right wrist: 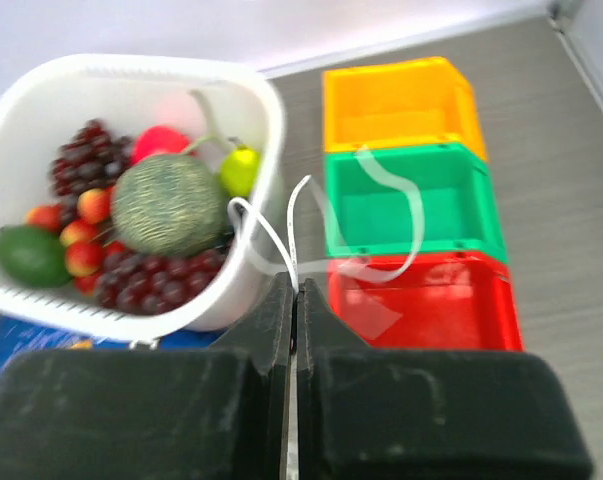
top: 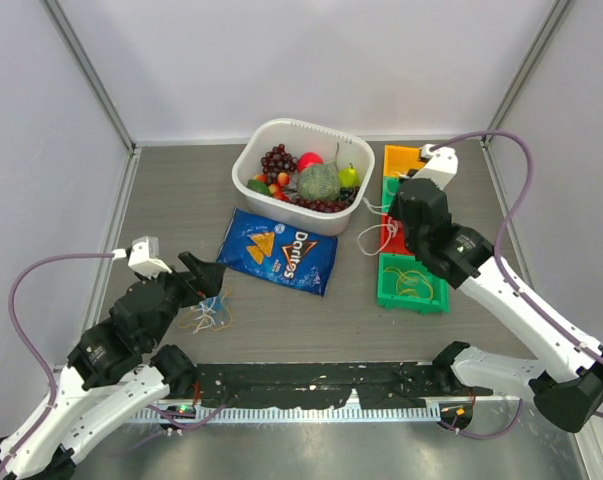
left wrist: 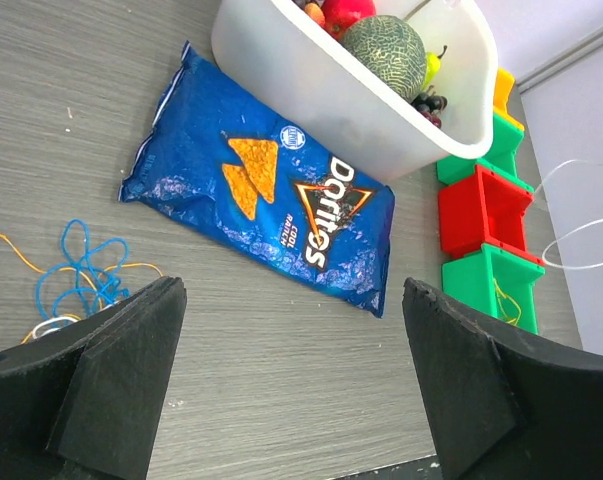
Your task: Untangle the cables
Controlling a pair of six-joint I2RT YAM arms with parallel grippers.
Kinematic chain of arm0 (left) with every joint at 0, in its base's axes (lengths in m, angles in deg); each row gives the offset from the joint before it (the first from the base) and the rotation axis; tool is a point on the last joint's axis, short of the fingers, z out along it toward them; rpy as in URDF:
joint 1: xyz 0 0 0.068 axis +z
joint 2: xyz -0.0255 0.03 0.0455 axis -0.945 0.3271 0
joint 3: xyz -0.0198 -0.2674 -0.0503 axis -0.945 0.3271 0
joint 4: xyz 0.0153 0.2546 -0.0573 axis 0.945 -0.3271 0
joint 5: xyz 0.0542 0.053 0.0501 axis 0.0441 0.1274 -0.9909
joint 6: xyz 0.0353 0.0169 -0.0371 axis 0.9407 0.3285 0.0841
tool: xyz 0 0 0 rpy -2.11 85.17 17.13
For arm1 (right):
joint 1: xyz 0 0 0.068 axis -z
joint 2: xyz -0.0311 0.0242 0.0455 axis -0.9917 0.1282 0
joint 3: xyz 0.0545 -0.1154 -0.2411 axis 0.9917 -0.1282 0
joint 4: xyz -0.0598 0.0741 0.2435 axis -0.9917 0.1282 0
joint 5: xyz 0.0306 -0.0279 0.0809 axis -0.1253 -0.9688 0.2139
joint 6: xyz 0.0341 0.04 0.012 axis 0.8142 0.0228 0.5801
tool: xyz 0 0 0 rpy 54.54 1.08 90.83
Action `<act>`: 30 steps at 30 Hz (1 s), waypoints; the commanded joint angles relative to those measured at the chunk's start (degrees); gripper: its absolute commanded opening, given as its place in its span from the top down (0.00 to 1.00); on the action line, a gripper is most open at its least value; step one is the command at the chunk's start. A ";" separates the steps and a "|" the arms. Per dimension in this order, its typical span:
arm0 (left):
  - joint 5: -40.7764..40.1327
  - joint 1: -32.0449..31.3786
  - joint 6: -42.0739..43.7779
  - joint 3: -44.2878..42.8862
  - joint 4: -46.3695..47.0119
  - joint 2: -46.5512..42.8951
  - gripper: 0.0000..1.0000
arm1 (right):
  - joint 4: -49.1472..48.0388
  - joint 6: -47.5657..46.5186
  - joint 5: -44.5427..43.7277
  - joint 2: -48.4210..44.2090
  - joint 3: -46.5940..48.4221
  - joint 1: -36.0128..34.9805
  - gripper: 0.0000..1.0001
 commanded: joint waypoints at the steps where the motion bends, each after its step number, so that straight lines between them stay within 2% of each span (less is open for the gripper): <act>1: 1.78 0.13 1.61 -0.21 4.40 1.70 0.06 | 3.61 7.89 -2.43 0.82 1.18 8.64 0.99; 3: 2.75 0.13 1.70 0.49 5.63 1.96 0.06 | 0.00 7.01 -2.51 1.95 0.20 11.90 0.99; 5: 3.80 0.13 1.61 1.28 6.60 2.13 0.06 | -0.81 7.88 -7.24 4.58 1.16 14.71 0.99; 10: 5.83 0.13 0.82 1.46 7.30 2.31 0.06 | -1.69 11.13 -25.95 11.97 1.70 15.79 0.99; 11: 6.00 0.13 0.73 1.63 7.31 1.88 0.06 | -1.08 14.53 -29.98 12.50 1.43 15.87 0.99; 15: 5.65 0.13 0.38 2.25 6.96 0.20 0.06 | 1.82 22.62 -35.28 15.05 -1.12 15.79 0.99; 20: 4.95 0.13 0.38 2.07 5.29 -0.85 0.06 | 19.18 40.20 -34.69 18.74 1.42 15.61 0.99; 25: 5.21 0.13 -0.06 2.51 5.46 -0.94 0.06 | 20.46 46.29 -31.96 20.33 -0.76 13.24 0.99; 30: 6.00 0.13 -0.59 2.51 5.64 -0.85 0.06 | 17.39 49.10 -21.71 21.21 -3.31 13.24 0.99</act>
